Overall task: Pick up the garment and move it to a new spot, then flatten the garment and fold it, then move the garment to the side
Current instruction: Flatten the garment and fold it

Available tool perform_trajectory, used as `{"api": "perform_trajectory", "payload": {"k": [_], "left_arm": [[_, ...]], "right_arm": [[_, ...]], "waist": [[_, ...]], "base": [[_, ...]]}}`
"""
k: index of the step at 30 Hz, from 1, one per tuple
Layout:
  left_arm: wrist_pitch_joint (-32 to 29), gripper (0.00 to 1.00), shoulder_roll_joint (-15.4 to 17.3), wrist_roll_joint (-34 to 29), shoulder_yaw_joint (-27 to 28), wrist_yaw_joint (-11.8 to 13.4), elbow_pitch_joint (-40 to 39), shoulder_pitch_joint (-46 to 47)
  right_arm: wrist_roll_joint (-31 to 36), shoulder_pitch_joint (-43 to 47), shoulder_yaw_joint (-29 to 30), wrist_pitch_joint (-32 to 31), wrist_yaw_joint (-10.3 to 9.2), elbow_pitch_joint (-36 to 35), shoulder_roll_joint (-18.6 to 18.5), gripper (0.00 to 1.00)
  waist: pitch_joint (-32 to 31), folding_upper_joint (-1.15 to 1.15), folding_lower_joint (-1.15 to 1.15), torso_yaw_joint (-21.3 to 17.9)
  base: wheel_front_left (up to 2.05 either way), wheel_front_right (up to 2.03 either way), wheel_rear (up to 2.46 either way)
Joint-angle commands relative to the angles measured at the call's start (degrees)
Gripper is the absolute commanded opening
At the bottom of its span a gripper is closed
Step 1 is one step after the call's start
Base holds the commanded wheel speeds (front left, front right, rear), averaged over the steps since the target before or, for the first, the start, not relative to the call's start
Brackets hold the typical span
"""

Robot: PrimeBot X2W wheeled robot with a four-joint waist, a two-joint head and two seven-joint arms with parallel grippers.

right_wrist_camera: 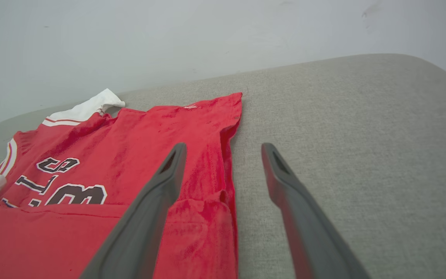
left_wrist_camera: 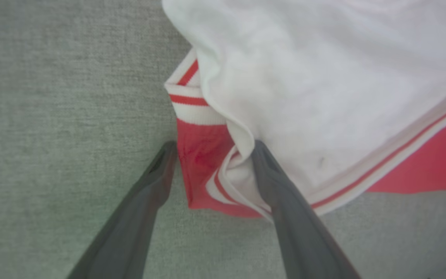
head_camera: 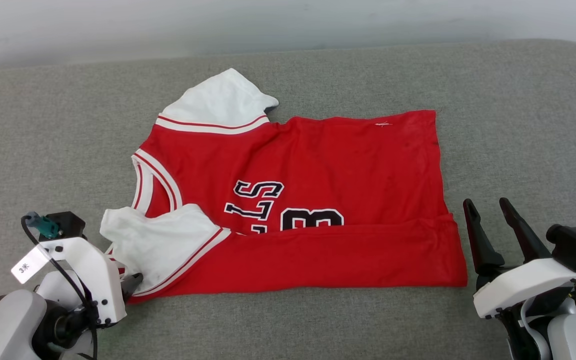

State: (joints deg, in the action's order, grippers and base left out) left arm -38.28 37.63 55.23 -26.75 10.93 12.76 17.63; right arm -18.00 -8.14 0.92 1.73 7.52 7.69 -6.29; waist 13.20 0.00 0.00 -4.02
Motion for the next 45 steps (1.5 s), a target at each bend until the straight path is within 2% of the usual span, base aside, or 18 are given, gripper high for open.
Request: {"api": "perform_trajectory", "payload": {"k": [1,2,3,6,11,14,21,28,34,35,36,37,38,45], "left_arm": [[-0.65,0.51,-2.03,0.35,-1.61,-0.44,1.45,-1.05],[-0.72,0.2,-2.49,0.64,-1.89,-0.8,1.97,-1.1],[-0.97,0.0,-3.1,1.08,-2.13,-1.25,2.51,-1.05],[-0.47,0.0,-3.87,1.33,-2.29,-2.21,2.96,-0.65],[2.69,0.0,-2.56,-0.33,-1.09,-1.99,1.13,-0.15],[4.18,0.0,-1.41,-1.28,-0.49,-1.22,-0.96,-0.45],[5.54,0.0,0.01,-2.62,0.21,0.86,-7.28,-1.33],[6.07,0.0,-0.38,-3.56,0.09,1.76,-10.12,-0.32],[6.65,0.0,-1.18,-3.88,-0.39,1.59,-10.32,0.47],[6.78,0.0,-1.33,-3.92,-0.41,1.51,-10.25,0.52],[6.95,0.0,-1.38,-3.93,-0.4,1.45,-10.16,0.5],[7.25,0.0,-1.39,-3.99,-0.34,1.36,-10.06,0.46],[7.59,0.0,-1.4,-4.15,-0.25,1.36,-10.04,0.36],[9.93,0.0,-0.88,-4.66,0.24,1.72,-11.09,-1.68]], "right_arm": [[-0.06,-0.27,0.14,0.12,-0.07,0.24,0.0,1.0],[-0.33,-0.32,0.29,-0.04,-0.07,0.36,-0.05,1.0],[-0.64,-0.41,0.45,-0.11,-0.07,0.34,-0.14,1.0],[-1.16,-0.4,1.15,-1.01,-0.07,0.6,-0.73,1.0],[-2.86,0.83,1.18,-6.88,-0.07,0.59,-2.71,1.0],[-3.39,1.68,1.71,-12.86,-0.07,0.52,-4.66,1.0],[-6.83,2.56,1.41,-29.47,-0.06,-0.48,-6.65,1.0],[-8.08,0.1,-2.34,-34.91,-0.07,1.19,-6.76,1.0],[-9.35,-0.9,-5.62,-38.71,-0.06,6.94,-6.58,1.0],[-10.11,-1.04,-6.38,-39.41,-0.05,7.76,-6.23,0.49],[-10.13,-1.2,-7.21,-39.75,-0.03,8.15,-6.28,0.29],[-10.57,-1.53,-7.85,-39.97,-0.03,8.49,-6.15,0.04],[-10.94,-1.69,-8.36,-40.15,0.01,8.78,-6.11,0.0],[-10.99,-4.22,-8.43,-37.65,-0.06,7.06,-8.92,0.0]], "waist": [[0.21,0.0,0.0,-0.24],[0.29,0.0,0.0,-0.32],[0.3,0.0,0.0,-0.36],[-0.01,0.0,0.0,-0.23],[-1.76,0.0,0.0,0.5],[-2.79,0.0,0.0,1.06],[-2.84,0.0,0.0,2.84],[-0.81,0.0,0.0,3.91],[0.79,0.0,0.0,4.48],[0.95,0.0,0.0,4.52],[1.07,0.0,0.0,4.5],[1.1,0.0,0.0,4.43],[1.0,0.0,0.0,4.33],[-1.59,0.0,0.0,3.52]], "base": [[0.0,0.0,0.0],[0.0,0.0,0.0],[0.0,0.0,0.0],[0.0,0.0,0.0],[0.0,0.0,0.0],[0.0,0.0,0.0],[0.0,0.0,0.0],[0.0,0.0,0.0],[0.0,0.0,0.0],[0.0,0.0,0.0],[0.0,0.0,0.0],[0.0,0.0,0.0],[0.0,0.0,0.0],[0.0,0.0,0.0]]}}
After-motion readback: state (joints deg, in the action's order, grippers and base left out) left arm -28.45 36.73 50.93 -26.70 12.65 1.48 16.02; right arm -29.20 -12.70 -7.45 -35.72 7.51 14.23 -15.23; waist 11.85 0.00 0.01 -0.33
